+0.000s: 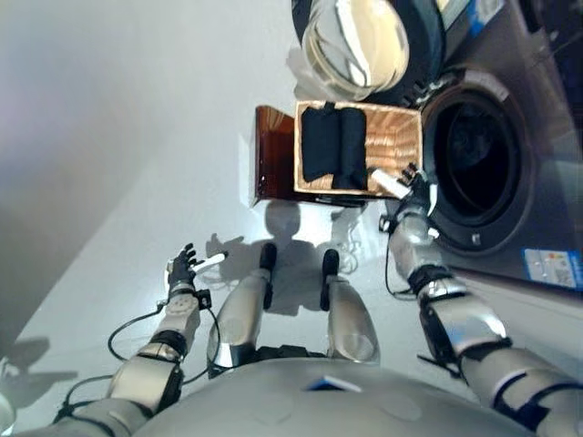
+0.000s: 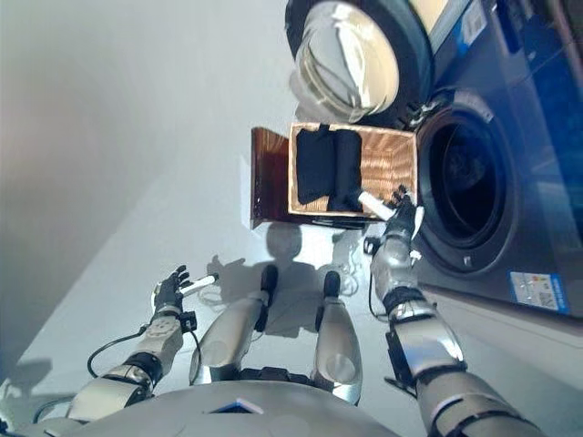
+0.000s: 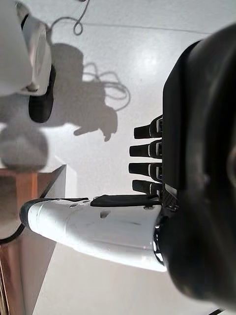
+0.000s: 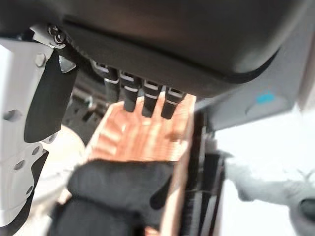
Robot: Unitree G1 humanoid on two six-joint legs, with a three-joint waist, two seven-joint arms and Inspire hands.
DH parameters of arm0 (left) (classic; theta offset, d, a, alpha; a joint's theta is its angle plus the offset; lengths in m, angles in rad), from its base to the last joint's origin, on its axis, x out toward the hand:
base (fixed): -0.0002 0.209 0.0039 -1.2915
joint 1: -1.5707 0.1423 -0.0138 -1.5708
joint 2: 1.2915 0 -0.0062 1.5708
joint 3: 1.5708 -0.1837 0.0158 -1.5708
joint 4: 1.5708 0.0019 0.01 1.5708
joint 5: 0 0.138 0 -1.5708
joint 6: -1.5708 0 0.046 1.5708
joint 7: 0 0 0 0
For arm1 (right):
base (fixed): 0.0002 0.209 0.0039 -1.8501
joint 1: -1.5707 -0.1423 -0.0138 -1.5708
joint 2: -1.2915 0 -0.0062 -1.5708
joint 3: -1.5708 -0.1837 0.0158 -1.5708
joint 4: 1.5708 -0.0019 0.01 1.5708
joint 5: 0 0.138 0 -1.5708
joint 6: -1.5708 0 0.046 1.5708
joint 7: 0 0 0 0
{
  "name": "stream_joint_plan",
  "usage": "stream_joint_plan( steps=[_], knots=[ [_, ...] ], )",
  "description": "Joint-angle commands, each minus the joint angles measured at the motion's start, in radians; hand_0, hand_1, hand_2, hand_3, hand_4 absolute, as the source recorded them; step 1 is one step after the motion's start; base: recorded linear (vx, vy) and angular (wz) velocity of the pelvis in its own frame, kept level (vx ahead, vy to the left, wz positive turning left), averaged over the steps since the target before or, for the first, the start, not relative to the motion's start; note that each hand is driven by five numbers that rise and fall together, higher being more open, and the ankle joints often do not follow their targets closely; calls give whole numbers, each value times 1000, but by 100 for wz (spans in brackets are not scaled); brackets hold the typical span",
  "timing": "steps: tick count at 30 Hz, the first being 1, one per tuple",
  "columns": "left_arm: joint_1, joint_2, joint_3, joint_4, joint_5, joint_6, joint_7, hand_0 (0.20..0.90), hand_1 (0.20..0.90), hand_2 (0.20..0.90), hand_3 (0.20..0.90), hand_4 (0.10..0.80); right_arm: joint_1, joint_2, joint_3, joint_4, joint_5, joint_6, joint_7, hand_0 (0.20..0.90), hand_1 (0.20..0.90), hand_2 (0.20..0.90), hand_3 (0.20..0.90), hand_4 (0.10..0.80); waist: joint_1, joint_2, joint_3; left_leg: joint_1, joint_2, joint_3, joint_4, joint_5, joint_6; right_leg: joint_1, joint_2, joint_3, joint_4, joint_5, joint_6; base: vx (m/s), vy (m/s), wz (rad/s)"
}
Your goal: Pick up the clothes and place them into the washing machine
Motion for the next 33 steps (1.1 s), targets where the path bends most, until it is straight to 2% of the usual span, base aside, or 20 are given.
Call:
stream_joint_plan(
  steps=[1, 2, 10, 16, 24, 33],
  knots=[
    [-2, 32, 14, 45, 53, -23, 13, 900, 900, 900, 900, 800, 16, -56, 13, -41, -126, -29, 3, 900, 900, 900, 900, 800, -5, 4, -70, 7, -14, -21, -19, -11, -63, 61, 15, -5, -67, 24, -9, 105, -29, 4],
    [0, 32, 17, 53, 75, -16, 0, 900, 900, 900, 900, 800, 69, -58, 27, -25, -195, -11, 9, 900, 900, 900, 900, 800, -8, 2, -92, 43, -9, -24, -47, -5, -63, 89, 12, -5, -90, 28, -6, 106, -20, -2],
    [42, 26, 43, 90, 120, -3, -54, 900, 900, 900, 900, 800, 262, -23, 49, 67, -338, 22, 67, 900, 900, 900, 900, 800, -29, -8, -171, 185, 12, -19, -144, 5, -62, 208, 5, 14, -170, 49, 6, 99, -19, -3],
    [74, 13, 43, 132, 171, 13, -65, 900, 900, 900, 900, 800, 328, 14, 53, 148, -396, 47, 68, 900, 900, 900, 900, 800, -45, -6, -207, 258, 33, 3, -223, 31, -75, 260, 2, 20, -206, 52, 10, 71, -13, -7],
    [84, 14, 44, 143, 178, 20, -64, 900, 900, 900, 900, 800, 289, 8, 70, 152, -407, 53, 64, 900, 900, 900, 900, 800, -31, -15, -225, 297, 40, -12, -219, 17, -71, 309, 13, 15, -214, 36, 6, 86, -29, -2],
    [74, 26, 10, 121, 129, 18, -52, 900, 900, 900, 900, 800, 79, -56, 106, 140, -415, 81, 13, 900, 900, 900, 900, 800, 10, -10, -171, 243, 45, -54, -200, 26, -72, 276, 18, -37, -178, 8, -6, 19, -26, 14]
  ],
)
